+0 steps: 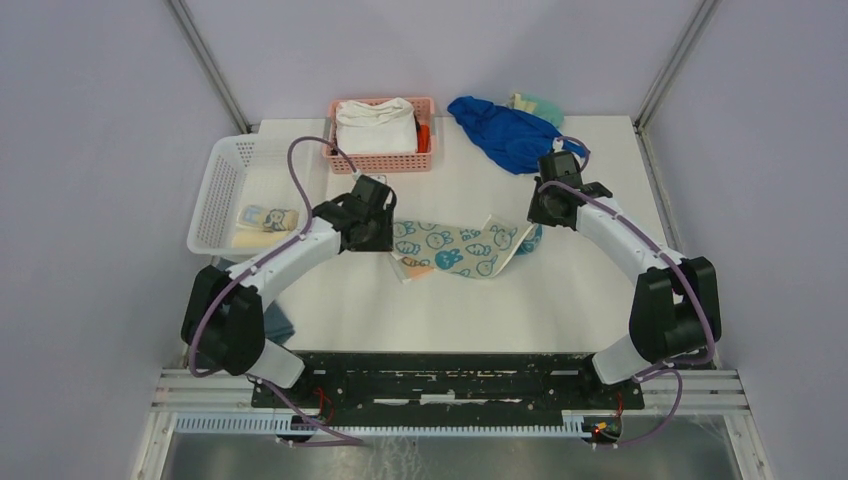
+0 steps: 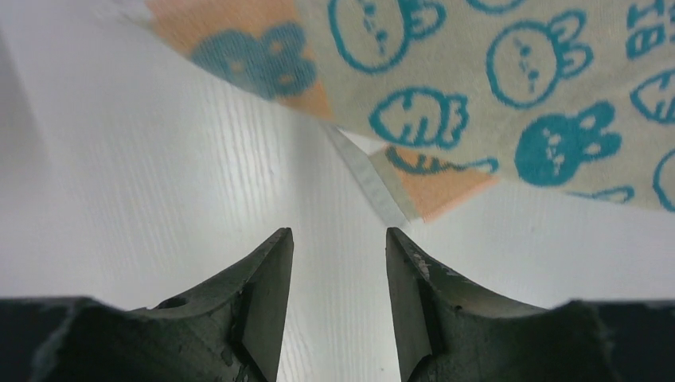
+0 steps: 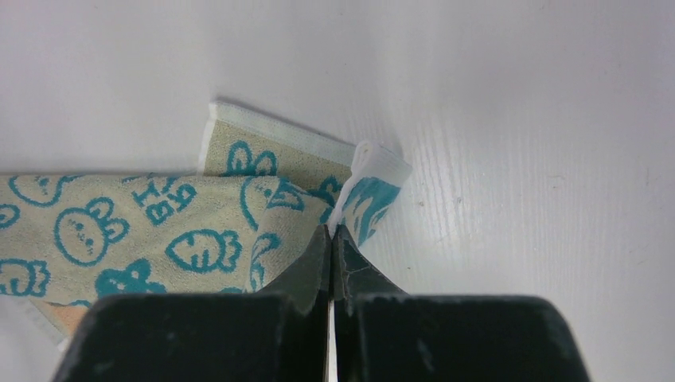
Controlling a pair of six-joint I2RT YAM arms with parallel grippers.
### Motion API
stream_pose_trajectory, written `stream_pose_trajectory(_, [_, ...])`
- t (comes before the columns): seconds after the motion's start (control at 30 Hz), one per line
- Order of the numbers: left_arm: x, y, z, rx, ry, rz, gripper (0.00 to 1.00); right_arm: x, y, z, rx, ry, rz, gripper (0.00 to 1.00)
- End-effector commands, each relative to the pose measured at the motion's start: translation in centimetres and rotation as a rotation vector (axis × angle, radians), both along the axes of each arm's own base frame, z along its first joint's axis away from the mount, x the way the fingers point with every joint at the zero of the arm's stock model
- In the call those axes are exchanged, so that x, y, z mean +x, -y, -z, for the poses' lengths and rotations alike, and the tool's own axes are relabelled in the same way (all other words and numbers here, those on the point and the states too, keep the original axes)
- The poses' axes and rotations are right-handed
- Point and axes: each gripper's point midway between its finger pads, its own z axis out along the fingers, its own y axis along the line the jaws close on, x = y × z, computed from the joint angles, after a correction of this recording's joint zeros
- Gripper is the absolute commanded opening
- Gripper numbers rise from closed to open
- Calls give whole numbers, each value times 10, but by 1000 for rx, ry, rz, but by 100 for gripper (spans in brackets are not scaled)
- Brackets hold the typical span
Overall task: Roll the towels
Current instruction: Flatten out the towel at the center of the board.
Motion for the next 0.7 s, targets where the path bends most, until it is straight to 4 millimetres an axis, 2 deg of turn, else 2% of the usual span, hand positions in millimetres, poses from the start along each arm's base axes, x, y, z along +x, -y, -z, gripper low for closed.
stream_pose_trajectory(0.0, [-28,30,12,-89,14,-25,55,10,-1,-7,21,55,21,0])
stream_pose_trajectory(0.2, [-40,46,39,-11,-18,15,55,6,-3,-4,29,46,9,0])
stream_pose_trajectory(0.5, [-30,59,61,136,-5,78,54,3,-3,-2,29,43,1,0])
stream_pose_trajectory(0.67, [-30,58,79,182,-41,94,52,1,-2,-3,27,44,1,0])
